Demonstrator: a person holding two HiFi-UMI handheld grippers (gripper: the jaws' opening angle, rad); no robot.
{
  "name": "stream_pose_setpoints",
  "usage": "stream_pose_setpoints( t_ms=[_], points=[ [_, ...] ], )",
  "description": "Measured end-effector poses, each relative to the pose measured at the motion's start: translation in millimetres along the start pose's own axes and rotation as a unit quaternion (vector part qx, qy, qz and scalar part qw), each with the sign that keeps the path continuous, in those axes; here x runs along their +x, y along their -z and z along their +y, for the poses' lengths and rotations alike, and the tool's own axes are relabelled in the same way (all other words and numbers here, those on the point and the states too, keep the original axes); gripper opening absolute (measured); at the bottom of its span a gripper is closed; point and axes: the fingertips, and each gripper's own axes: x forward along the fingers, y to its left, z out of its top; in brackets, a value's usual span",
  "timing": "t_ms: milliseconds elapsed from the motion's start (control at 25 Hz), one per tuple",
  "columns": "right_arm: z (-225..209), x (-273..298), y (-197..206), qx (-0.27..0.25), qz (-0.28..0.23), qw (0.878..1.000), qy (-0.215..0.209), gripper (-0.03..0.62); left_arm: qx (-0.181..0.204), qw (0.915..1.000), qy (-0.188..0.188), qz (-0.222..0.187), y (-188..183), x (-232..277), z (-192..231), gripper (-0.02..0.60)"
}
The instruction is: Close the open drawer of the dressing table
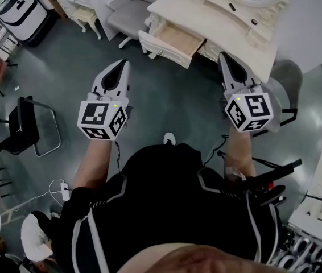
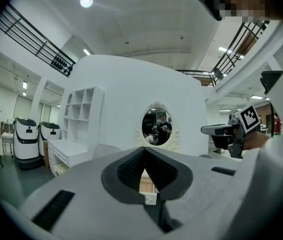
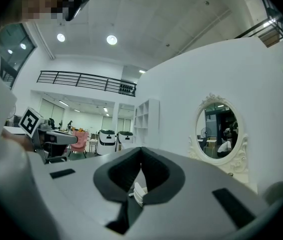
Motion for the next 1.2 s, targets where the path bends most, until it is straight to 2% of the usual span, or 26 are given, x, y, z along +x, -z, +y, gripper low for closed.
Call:
stream_pose_setpoints(
  t_ms=[600,920,1200],
  points=[
    [-105,42,17,0.006,-0.004,1.000,-0.006,0.005,0.046,0.9974,0.044,0.033,3,138,-45,0.005],
    [-119,78,26,0.005,0.001,1.000,0.013,0.005,0.052,0.9945,0.084,0.036,8,193,-28,0.005],
    [-109,124,30,-0.007,0.021,0.998,0.052,0.005,0.044,0.9897,0.134,0.025,9,235,20,0.005]
  ],
)
